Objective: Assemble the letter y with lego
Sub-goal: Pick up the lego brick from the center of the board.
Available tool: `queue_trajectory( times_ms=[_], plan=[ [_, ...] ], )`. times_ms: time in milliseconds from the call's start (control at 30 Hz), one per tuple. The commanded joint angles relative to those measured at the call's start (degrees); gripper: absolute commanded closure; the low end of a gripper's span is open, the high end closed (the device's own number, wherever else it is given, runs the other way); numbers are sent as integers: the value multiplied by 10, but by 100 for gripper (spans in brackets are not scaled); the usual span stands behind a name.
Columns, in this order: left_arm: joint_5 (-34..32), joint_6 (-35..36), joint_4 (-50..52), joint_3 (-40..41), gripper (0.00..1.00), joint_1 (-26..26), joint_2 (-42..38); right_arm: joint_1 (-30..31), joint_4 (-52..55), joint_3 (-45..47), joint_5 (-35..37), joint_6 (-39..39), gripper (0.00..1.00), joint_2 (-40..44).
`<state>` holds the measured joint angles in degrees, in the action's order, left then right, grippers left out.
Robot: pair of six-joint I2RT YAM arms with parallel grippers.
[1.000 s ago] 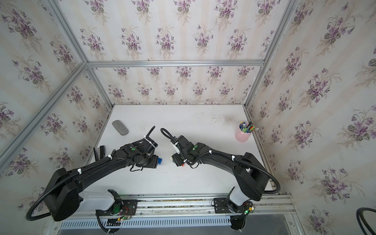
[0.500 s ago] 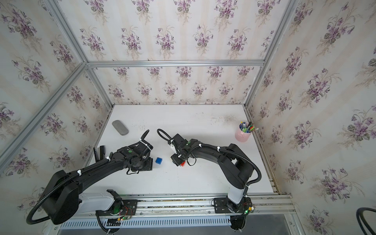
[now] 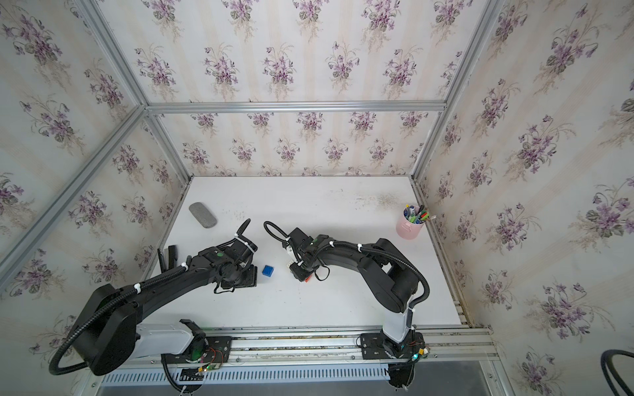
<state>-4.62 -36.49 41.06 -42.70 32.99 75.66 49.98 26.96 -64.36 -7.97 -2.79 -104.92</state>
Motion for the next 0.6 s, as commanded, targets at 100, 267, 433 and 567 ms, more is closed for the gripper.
queue_trajectory(
  times_ms=[100, 267, 433, 567],
  plan=[
    [-2, -8, -7, 2, 32, -1, 10, 0, -3, -6, 7, -1, 62, -8],
    [-5, -8, -14, 0, 31, -1, 30, 1, -9, -9, 12, -5, 59, -9],
    [-5, -10, -21, -2, 32, -1, 46, 2, -10, -16, 10, -6, 58, -11],
    [-7, -10, -25, -2, 32, -1, 51, 6, -12, -20, 10, -6, 58, -16]
  ],
)
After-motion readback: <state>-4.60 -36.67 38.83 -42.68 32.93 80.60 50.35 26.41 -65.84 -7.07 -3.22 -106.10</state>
